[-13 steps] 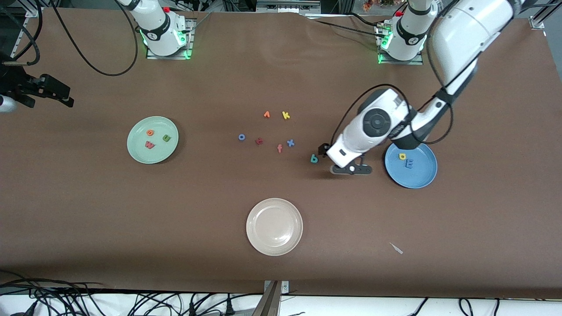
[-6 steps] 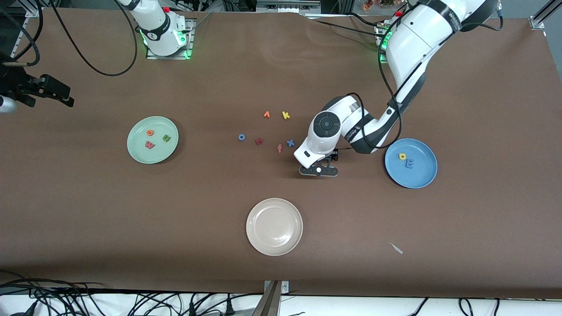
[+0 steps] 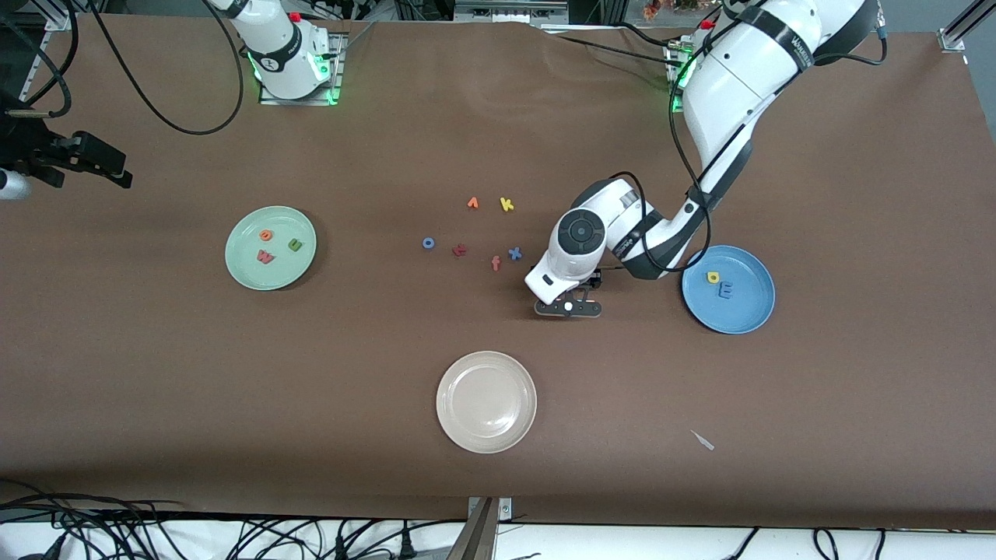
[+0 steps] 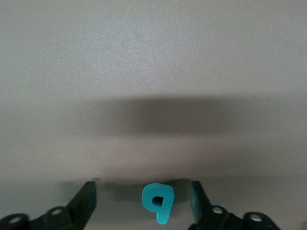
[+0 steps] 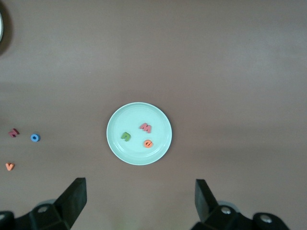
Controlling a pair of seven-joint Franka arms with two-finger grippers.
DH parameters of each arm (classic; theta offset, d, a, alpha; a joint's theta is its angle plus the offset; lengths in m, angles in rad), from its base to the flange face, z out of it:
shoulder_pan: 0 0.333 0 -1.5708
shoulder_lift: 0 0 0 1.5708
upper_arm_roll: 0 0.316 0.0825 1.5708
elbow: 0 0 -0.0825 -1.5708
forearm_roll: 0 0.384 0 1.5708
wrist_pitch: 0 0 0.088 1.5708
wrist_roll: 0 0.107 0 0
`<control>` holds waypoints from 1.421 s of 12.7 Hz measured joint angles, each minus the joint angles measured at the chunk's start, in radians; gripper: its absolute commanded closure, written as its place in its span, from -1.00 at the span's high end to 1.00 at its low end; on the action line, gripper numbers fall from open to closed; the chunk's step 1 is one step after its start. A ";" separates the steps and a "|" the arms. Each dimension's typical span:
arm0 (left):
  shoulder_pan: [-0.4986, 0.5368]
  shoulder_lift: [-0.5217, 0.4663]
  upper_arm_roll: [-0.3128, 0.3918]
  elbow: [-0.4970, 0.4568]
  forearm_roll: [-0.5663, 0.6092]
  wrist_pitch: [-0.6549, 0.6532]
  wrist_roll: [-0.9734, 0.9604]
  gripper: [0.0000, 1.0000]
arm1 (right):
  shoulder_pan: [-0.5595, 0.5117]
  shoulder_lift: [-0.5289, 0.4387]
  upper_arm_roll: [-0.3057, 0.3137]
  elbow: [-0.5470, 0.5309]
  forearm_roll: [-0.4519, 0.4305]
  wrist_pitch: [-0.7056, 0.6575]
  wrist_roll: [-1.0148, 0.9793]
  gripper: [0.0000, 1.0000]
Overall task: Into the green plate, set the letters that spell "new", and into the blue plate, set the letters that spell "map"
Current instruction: 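Grasp the cyan q among the letters with the left gripper, then place the cyan q on the blue plate with the left gripper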
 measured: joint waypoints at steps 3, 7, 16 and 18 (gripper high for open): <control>-0.001 0.000 -0.001 0.006 0.000 0.000 -0.001 0.48 | 0.000 0.000 0.009 0.000 0.000 -0.004 0.001 1.00; -0.006 0.000 -0.003 0.006 0.000 -0.001 -0.009 0.22 | 0.000 0.000 0.009 0.000 0.000 -0.005 0.002 1.00; -0.013 0.003 -0.007 0.007 0.000 -0.002 -0.013 -0.37 | 0.000 0.000 0.009 0.000 0.000 -0.006 0.002 1.00; -0.014 0.003 -0.008 0.007 0.000 -0.001 -0.013 -0.45 | 0.000 0.000 0.009 0.000 0.000 -0.006 0.002 1.00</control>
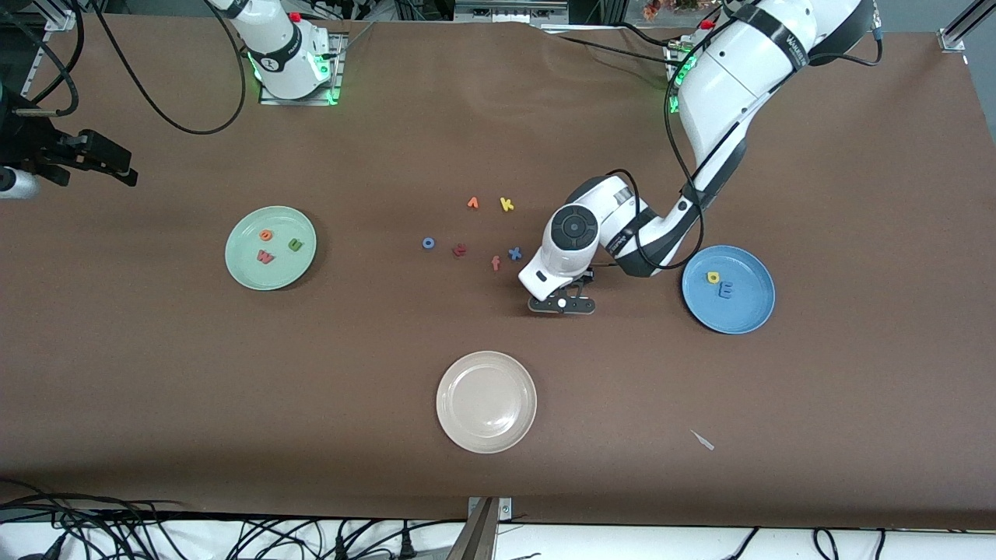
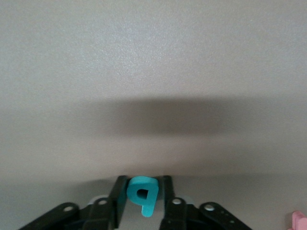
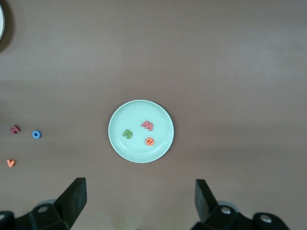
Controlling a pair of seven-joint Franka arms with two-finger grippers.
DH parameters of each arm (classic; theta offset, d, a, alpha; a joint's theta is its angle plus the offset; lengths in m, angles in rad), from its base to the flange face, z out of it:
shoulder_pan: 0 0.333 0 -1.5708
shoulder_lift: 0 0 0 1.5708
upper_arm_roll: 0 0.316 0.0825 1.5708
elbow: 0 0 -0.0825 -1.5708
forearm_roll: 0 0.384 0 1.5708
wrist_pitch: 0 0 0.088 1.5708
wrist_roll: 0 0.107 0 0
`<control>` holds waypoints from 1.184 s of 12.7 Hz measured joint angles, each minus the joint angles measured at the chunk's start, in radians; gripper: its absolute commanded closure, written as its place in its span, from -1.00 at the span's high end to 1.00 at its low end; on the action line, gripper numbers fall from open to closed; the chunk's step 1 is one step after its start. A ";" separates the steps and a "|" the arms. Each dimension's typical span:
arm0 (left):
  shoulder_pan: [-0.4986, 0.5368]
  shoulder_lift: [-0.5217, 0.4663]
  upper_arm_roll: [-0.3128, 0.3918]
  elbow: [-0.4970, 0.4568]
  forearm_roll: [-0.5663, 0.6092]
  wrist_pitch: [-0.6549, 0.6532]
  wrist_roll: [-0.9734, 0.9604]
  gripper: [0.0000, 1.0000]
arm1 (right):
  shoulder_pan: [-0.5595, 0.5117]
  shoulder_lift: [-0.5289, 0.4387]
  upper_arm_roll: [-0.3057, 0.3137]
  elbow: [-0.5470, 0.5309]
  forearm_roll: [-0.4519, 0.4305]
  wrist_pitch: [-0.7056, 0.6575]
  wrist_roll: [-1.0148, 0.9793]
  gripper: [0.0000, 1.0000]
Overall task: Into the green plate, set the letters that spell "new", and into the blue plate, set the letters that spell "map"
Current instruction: 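Place the cyan q on the blue plate with the left gripper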
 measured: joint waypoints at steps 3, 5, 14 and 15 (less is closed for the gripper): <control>0.000 0.000 0.000 0.000 0.000 0.000 0.000 -0.55 | 0.000 0.000 0.000 0.000 0.000 0.000 0.000 1.00; 0.000 0.000 0.000 0.001 0.000 0.000 0.000 -0.58 | 0.000 0.000 0.000 0.000 0.000 0.000 0.000 1.00; 0.234 -0.034 -0.095 0.040 0.000 -0.266 0.223 -0.62 | 0.000 0.000 0.000 0.000 0.000 -0.001 0.004 1.00; 0.288 -0.048 -0.121 0.041 0.000 -0.314 0.282 -0.62 | 0.000 0.000 0.000 0.000 0.001 -0.001 0.004 1.00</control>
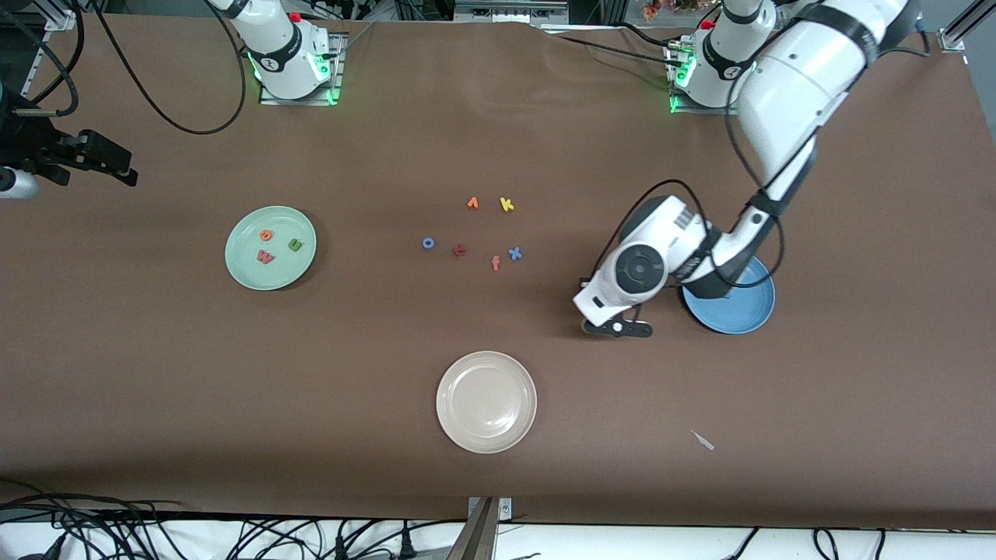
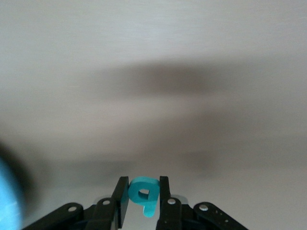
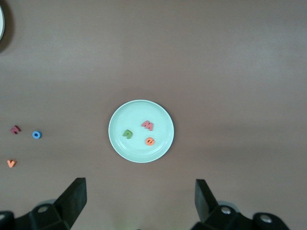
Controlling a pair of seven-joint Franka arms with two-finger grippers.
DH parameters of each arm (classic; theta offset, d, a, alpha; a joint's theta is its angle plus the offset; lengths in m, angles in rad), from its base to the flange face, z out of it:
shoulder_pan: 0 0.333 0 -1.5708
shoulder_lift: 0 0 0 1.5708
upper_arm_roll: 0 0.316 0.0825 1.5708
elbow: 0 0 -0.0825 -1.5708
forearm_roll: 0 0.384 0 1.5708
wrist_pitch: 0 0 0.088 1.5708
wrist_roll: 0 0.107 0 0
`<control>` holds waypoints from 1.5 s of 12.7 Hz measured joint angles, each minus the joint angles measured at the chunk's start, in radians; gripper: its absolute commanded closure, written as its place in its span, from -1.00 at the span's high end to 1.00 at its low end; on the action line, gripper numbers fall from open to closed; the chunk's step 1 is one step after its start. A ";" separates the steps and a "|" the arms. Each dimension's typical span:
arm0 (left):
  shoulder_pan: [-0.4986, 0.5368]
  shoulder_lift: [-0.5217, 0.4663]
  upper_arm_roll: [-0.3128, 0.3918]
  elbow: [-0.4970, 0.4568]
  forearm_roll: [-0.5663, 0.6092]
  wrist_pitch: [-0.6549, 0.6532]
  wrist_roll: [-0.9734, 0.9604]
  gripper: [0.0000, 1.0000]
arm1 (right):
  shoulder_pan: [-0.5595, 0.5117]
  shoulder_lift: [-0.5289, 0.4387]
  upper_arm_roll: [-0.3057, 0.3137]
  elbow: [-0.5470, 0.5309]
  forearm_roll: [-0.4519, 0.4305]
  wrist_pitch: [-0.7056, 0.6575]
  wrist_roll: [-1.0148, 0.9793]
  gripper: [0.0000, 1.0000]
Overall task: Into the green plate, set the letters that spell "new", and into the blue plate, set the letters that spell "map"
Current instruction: 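Place the cyan q on the blue plate with the left gripper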
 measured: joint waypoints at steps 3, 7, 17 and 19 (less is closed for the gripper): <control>0.130 -0.042 -0.029 0.001 0.000 -0.120 0.192 -0.62 | 0.000 0.000 0.000 0.000 0.000 0.000 0.000 1.00; 0.261 -0.057 -0.025 0.000 0.000 -0.207 0.422 -0.61 | 0.000 0.000 0.000 0.000 0.001 -0.001 0.001 1.00; 0.348 -0.063 0.006 0.053 0.002 -0.351 0.538 1.00 | 0.000 0.000 0.000 0.000 0.001 -0.001 0.001 1.00; 0.360 -0.071 0.006 0.107 0.002 -0.423 0.539 1.00 | 0.000 0.000 0.000 0.001 0.001 -0.001 0.001 1.00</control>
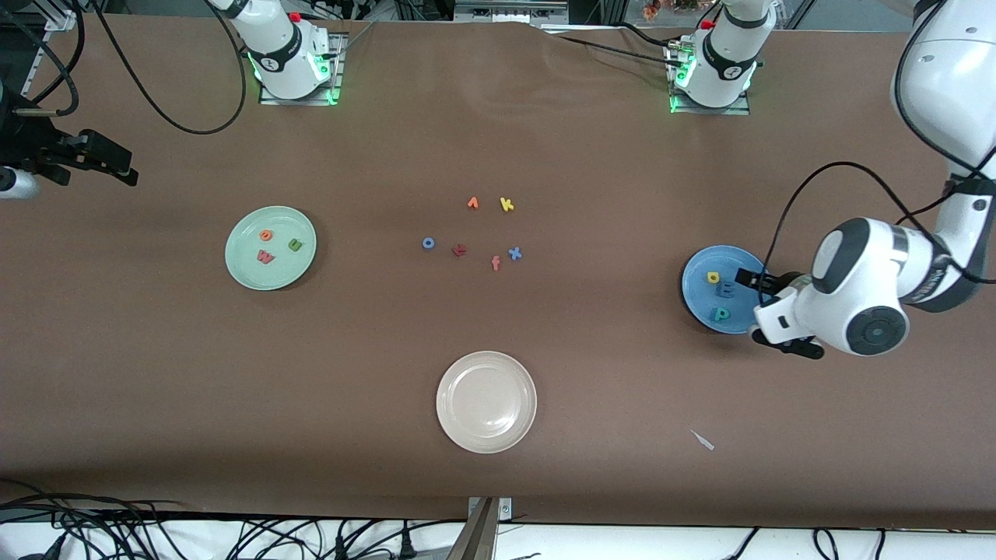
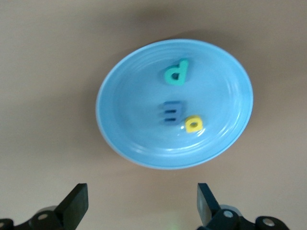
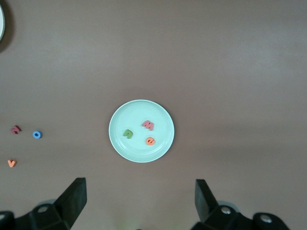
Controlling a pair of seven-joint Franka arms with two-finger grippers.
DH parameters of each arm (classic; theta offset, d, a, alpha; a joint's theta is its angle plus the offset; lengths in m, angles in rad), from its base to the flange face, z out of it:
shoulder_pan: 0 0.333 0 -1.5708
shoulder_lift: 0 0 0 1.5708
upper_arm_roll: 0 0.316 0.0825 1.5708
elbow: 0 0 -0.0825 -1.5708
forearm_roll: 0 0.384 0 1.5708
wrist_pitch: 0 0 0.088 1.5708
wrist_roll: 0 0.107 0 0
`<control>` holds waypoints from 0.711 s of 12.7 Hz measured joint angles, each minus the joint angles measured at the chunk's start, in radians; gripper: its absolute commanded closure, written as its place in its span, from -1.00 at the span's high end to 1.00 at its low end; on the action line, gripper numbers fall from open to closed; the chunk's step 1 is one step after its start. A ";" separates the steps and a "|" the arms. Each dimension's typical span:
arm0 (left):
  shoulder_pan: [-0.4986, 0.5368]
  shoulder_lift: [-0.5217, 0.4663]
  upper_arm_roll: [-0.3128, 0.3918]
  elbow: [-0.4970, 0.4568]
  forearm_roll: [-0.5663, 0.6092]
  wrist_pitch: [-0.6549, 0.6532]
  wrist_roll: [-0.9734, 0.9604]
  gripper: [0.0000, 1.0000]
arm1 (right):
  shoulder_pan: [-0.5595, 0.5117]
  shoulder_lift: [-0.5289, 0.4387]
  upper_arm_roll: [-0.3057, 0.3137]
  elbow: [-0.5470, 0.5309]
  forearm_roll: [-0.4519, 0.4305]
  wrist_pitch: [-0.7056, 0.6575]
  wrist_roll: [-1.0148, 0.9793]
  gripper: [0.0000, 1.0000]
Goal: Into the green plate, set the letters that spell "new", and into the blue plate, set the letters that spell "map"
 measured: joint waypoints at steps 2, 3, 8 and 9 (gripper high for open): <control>0.002 -0.002 0.000 0.034 0.000 -0.023 -0.004 1.00 | 0.000 0.000 0.000 0.000 0.000 0.000 0.000 1.00; 0.003 -0.004 0.000 0.043 0.000 -0.035 -0.010 1.00 | 0.000 0.000 0.000 0.000 0.000 0.000 0.000 1.00; 0.020 -0.042 -0.002 0.052 -0.001 -0.054 -0.054 1.00 | 0.000 0.000 0.000 0.000 0.000 0.000 0.000 1.00; 0.008 -0.065 0.011 0.052 -0.011 -0.054 -0.066 1.00 | 0.000 0.000 0.000 0.000 0.000 0.000 0.000 1.00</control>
